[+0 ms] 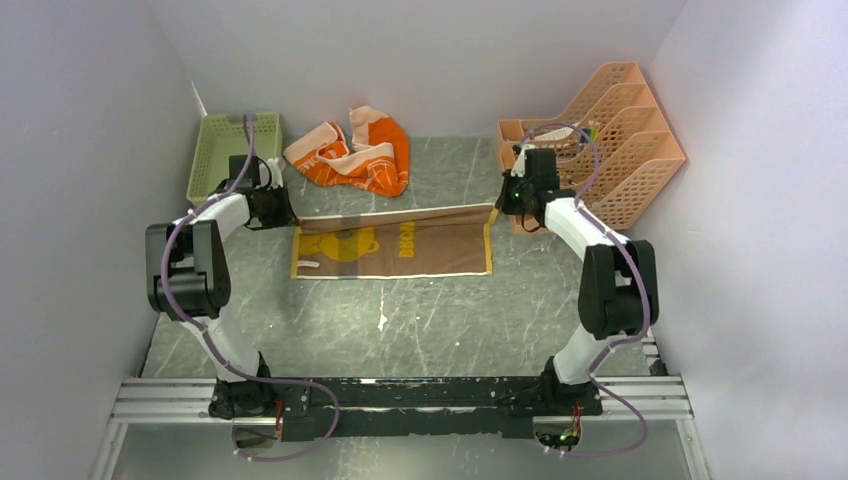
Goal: Roll the towels
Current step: Fold the towel at the center of the board.
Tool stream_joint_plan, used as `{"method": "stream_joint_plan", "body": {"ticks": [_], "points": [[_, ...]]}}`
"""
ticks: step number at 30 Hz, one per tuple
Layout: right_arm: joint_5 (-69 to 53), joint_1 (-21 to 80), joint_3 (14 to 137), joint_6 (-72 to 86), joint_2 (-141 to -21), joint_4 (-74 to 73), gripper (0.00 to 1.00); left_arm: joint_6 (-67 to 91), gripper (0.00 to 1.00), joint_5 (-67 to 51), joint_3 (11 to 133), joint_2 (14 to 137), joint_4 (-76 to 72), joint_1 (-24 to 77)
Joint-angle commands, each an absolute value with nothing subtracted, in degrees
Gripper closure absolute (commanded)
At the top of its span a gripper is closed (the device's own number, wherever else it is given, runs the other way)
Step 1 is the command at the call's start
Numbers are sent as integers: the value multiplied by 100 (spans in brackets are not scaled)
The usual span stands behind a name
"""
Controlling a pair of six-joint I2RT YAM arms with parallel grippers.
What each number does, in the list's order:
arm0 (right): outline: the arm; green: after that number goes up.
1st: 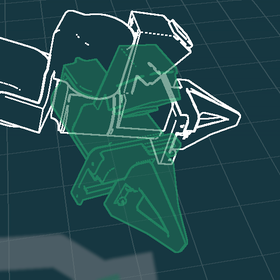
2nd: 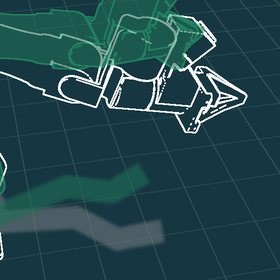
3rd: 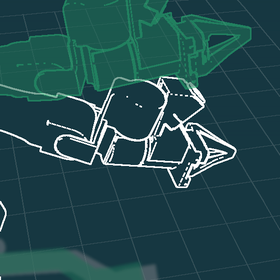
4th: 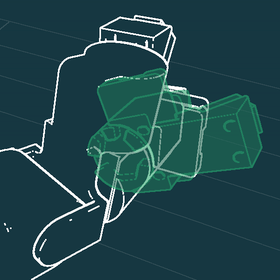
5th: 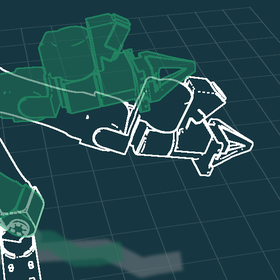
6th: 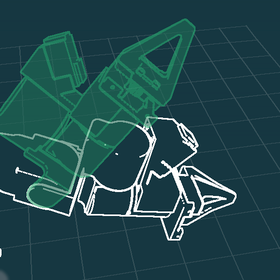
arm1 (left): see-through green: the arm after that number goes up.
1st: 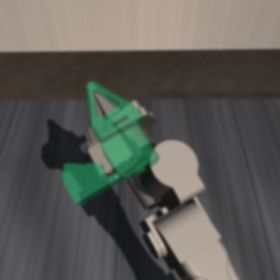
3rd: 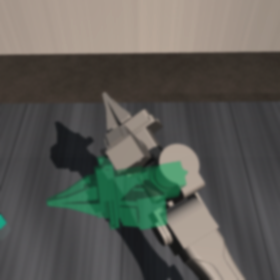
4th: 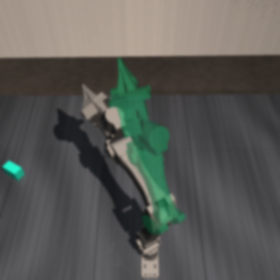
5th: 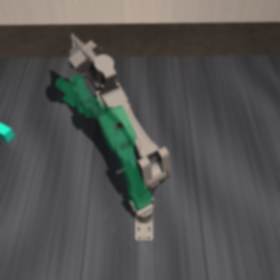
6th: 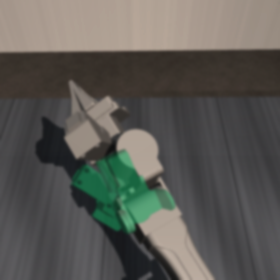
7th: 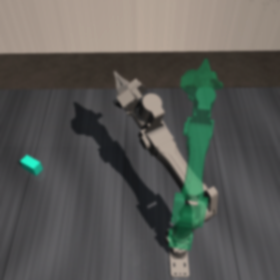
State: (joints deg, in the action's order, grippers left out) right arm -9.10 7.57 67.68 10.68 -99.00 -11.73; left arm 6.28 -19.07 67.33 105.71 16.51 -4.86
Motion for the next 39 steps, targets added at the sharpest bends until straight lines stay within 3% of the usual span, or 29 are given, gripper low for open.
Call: {"method": "stream_joint_plan", "body": {"ticks": [1, 9, 19, 20, 21, 22, 23, 24, 25, 30, 36, 39], "points": [[-680, 703, 6328, 1427, -9378, -1232, 100, 933, 93, -1338, 6320, 9645, 1789, -458], [-630, 843, 5648, 1634, -9196, -1552, 100, 1282, 93, -1170, 5008, 8694, 1632, -466], [-564, 1142, 4493, 1951, -8174, -1457, 100, 1348, 93, -1546, 4620, 8280, 2134, -462], [-574, 1140, 4366, 1971, -7976, -1454, 100, 1436, 88, -1523, 4652, 8223, 2289, -463], [-567, 1142, 4260, 1981, -7802, -1467, 91, 1508, 80, -1469, 4712, 8203, 2464, -467], [-551, 1141, 4176, 1997, -7597, -1479, 76, 1491, 66, -1484, 4756, 8184, 2585, -473], [-534, 1140, 4091, 2019, -7404, -1469, 61, 1502, 40, -1543, 4758, 8139, 2652, -469], [-526, 1138, 4035, 2030, -7232, -1454, 52, 1572, 10, -1531, 4763, 8074, 2702, -466], [-526, 1138, 4012, 2050, -7074, -1453, 48, 1615, 1, -1479, 4772, 8005, 2751, -466], [-477, 1136, 4169, 2099, -6743, -1494, 44, 1715, 2, -1452, 4900, 7908, 2685, -575], [-579, 1138, 4309, 2010, -6930, -1483, 44, 1366, 25, -1962, 5255, 8820, 2642, -907], [-577, 1138, 4278, 1960, -6948, -1492, 44, 1187, 32, -2058, 5457, 9212, 2718, -908]]}}
